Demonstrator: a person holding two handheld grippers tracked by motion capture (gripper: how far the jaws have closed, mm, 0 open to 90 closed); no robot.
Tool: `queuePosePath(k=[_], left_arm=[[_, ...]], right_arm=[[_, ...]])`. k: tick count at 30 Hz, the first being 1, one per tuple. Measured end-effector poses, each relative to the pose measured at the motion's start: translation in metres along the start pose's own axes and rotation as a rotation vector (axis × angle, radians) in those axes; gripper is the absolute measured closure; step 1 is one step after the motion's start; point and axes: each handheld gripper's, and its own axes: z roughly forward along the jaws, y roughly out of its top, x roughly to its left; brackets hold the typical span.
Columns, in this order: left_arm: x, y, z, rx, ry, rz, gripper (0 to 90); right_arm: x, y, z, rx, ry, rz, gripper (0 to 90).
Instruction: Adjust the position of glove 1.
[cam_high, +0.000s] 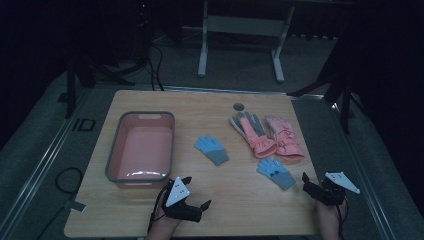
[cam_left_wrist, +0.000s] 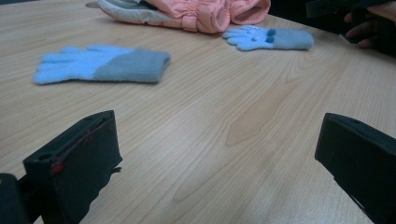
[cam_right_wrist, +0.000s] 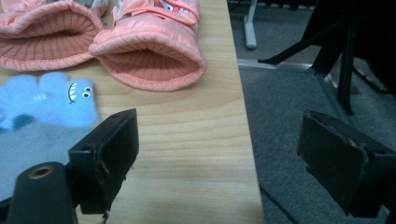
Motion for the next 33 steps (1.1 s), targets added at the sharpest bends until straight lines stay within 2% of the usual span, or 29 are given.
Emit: queuePosePath(k=[3, 9, 11, 12, 14, 15, 18, 21, 24, 33], left_arm=[[0.0, 0.0, 0.0, 0.0, 0.004, 0.005, 0.1], [-0.001, 0.0, 0.001, 0.002, 0.004, 0.024, 0.1], [-0.001, 0.0, 0.001, 0.003, 0.003, 0.027, 0.1], [-0.002, 0.0, 0.001, 0.004, 0.002, 0.028, 0.1], [-0.002, 0.001, 0.001, 0.007, 0.002, 0.031, 0.1], [-0.001, 0.001, 0.001, 0.008, 0.0, 0.03, 0.1], [-0.001, 0.001, 0.001, 0.007, -0.002, 0.031, 0.1], [-0.002, 0.001, 0.001, 0.009, -0.001, 0.038, 0.1], [-0.002, 0.0, 0.001, 0.009, -0.004, 0.041, 0.1], [-0.002, 0.0, 0.001, 0.009, -0.007, 0.038, 0.1]], right_arm=[[0.0, 0.002, -0.003, 0.014, 0.016, 0.007, 12.0], [-0.004, 0.008, -0.004, 0.101, 0.052, 0.012, 11.5], [-0.005, 0.015, -0.007, 0.109, 0.045, 0.006, 11.8], [-0.005, 0.018, -0.007, 0.123, 0.06, 0.01, 13.6], [-0.008, 0.027, -0.007, 0.172, 0.131, 0.033, 13.8], [-0.007, 0.033, -0.008, 0.181, 0.148, 0.038, 14.1], [-0.002, 0.046, -0.01, 0.184, 0.149, 0.023, 14.0], [0.006, 0.06, -0.014, 0.146, 0.189, 0.003, 12.7], [0.016, 0.073, -0.015, 0.138, 0.227, -0.04, 11.9], [0.043, 0.103, -0.011, 0.14, 0.333, -0.076, 11.3]])
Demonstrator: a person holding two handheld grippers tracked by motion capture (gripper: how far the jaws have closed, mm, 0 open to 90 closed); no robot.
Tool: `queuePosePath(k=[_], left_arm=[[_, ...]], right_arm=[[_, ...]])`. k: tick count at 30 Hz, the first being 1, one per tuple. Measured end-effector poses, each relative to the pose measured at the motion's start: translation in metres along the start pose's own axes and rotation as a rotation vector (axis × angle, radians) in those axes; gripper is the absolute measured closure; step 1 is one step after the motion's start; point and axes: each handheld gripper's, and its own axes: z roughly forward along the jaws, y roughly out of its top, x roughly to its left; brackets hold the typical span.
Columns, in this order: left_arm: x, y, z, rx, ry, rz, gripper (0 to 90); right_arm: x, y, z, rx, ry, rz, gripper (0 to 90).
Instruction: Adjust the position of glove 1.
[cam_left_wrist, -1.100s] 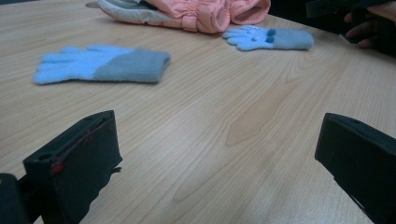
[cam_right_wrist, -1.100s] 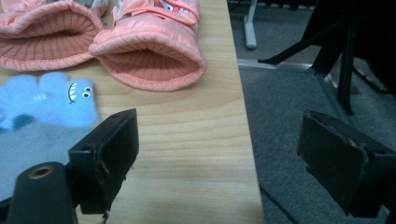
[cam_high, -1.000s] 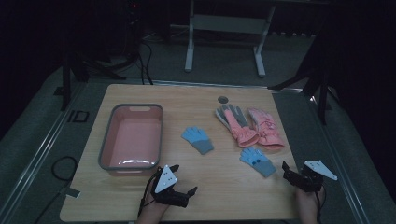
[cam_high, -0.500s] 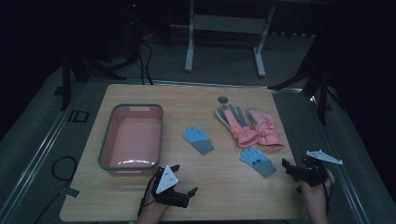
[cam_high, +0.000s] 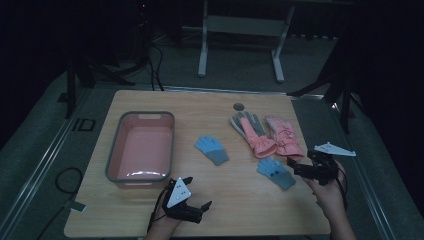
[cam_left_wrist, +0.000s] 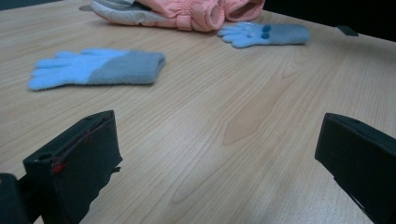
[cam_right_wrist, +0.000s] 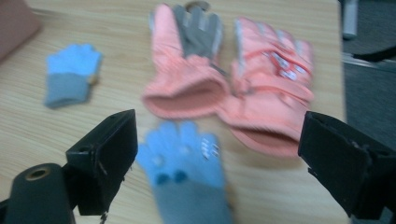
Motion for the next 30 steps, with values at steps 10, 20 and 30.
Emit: queuePosePath(k=[10, 20, 30], left_arm=[[-0.001, 0.0, 0.0, 0.003, 0.001, 0.007, 0.1], [-0.001, 0.0, 0.0, 0.002, -0.005, 0.01, 0.1], [-0.001, 0.0, 0.0, 0.001, -0.012, 0.014, 0.1]], right_arm=[[0.034, 0.024, 0.022, -0.013, 0.062, -0.099, 13.5], [0.068, 0.035, 0.057, 0.061, 0.157, -0.197, 27.4], [0.097, 0.041, 0.093, 0.117, 0.239, -0.265, 48.9]])
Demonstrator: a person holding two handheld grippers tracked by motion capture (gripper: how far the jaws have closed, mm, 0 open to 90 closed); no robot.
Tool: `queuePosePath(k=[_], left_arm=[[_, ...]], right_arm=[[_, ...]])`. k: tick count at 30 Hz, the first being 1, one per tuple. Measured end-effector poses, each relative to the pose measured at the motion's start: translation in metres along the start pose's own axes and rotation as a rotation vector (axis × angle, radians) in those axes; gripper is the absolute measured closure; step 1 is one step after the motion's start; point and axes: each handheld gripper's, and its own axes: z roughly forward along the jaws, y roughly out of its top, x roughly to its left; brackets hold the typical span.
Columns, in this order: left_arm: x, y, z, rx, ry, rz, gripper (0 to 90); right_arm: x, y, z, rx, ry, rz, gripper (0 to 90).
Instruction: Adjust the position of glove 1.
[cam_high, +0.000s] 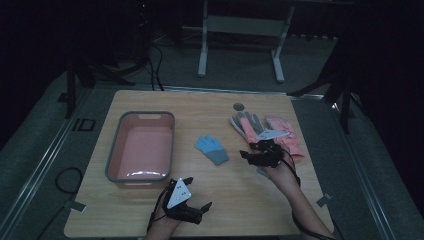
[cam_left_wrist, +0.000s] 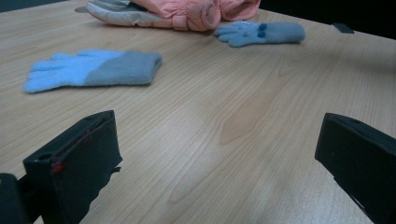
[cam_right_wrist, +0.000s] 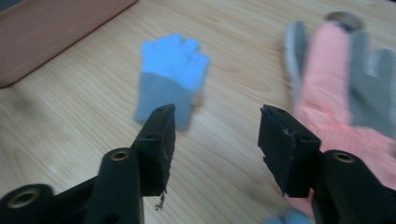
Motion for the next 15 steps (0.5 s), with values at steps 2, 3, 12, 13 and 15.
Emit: queuePosePath(k=[2, 3, 12, 13, 15], left_arm=[[0.0, 0.0, 0.0, -0.002, -0.002, 0.0, 0.1], [0.0, 0.0, 0.0, -0.001, -0.003, 0.002, 0.1], [0.0, 0.0, 0.0, 0.0, -0.007, 0.003, 0.1], [0.0, 0.0, 0.0, 0.0, -0.007, 0.004, 0.1], [0.0, 0.0, 0.0, 0.001, -0.009, 0.006, 0.1]], right_arm=[[0.006, 0.006, 0.015, 0.021, 0.023, -0.032, 54.4], [0.007, 0.008, 0.02, 0.03, 0.04, -0.037, 54.7], [0.02, 0.023, 0.062, 0.059, 0.092, -0.095, 54.8], [0.021, 0.025, 0.067, 0.06, 0.092, -0.104, 54.8], [0.022, 0.028, 0.076, 0.072, 0.101, -0.126, 56.4]])
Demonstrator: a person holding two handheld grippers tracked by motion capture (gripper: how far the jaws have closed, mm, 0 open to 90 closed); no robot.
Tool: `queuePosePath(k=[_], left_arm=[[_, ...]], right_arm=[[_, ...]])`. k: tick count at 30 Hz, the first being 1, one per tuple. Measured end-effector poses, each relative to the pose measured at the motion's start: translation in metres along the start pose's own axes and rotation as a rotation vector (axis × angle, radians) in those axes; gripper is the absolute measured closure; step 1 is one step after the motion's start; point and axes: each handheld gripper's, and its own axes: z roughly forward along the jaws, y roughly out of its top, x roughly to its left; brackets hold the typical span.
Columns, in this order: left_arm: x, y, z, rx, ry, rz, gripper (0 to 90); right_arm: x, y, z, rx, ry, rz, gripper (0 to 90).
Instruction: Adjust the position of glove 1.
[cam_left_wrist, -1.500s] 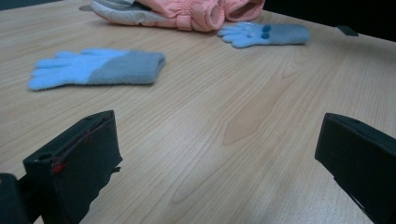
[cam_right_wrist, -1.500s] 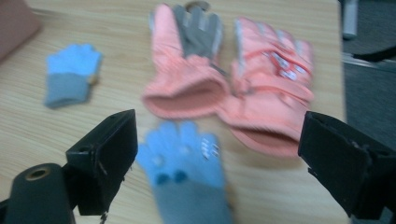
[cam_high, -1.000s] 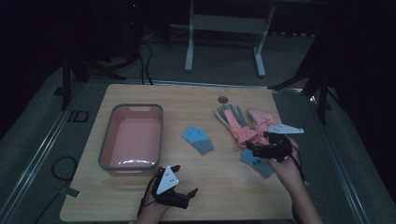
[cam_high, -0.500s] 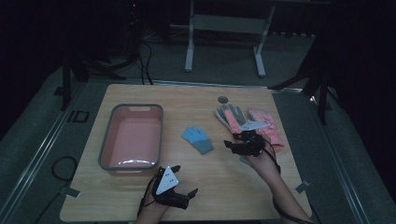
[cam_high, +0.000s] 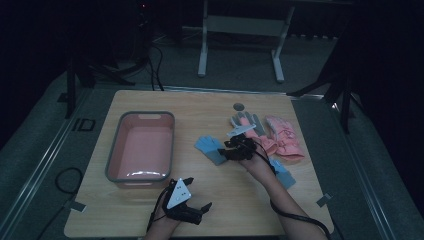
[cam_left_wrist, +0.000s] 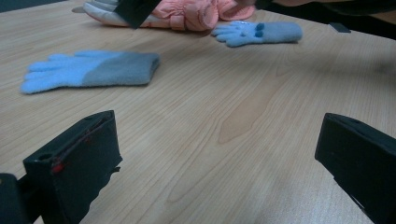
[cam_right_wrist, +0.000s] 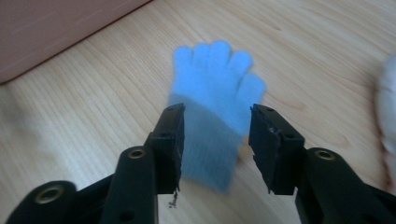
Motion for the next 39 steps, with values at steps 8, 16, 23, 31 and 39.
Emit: queuePosePath(k=[8, 16, 23, 31, 39], left_arm=[[0.0, 0.0, 0.0, 0.0, -0.005, 0.0, 0.1], [0.0, 0.0, 0.0, 0.004, -0.004, 0.003, 0.1], [0.0, 0.0, 0.001, 0.009, -0.008, 0.002, 0.1], [0.001, 0.0, 0.001, 0.007, -0.011, -0.001, 0.1], [0.001, 0.001, 0.002, 0.006, -0.007, 0.018, 0.1]], right_arm=[[-0.003, 0.008, 0.033, 0.07, 0.03, -0.015, 61.8], [-0.004, 0.009, 0.056, 0.08, 0.037, -0.046, 60.7], [-0.004, 0.001, 0.061, 0.037, 0.046, -0.036, 79.1], [0.01, 0.008, 0.035, -0.025, -0.058, 0.141, 86.5], [0.033, 0.004, -0.029, -0.122, -0.159, 0.252, 86.8]])
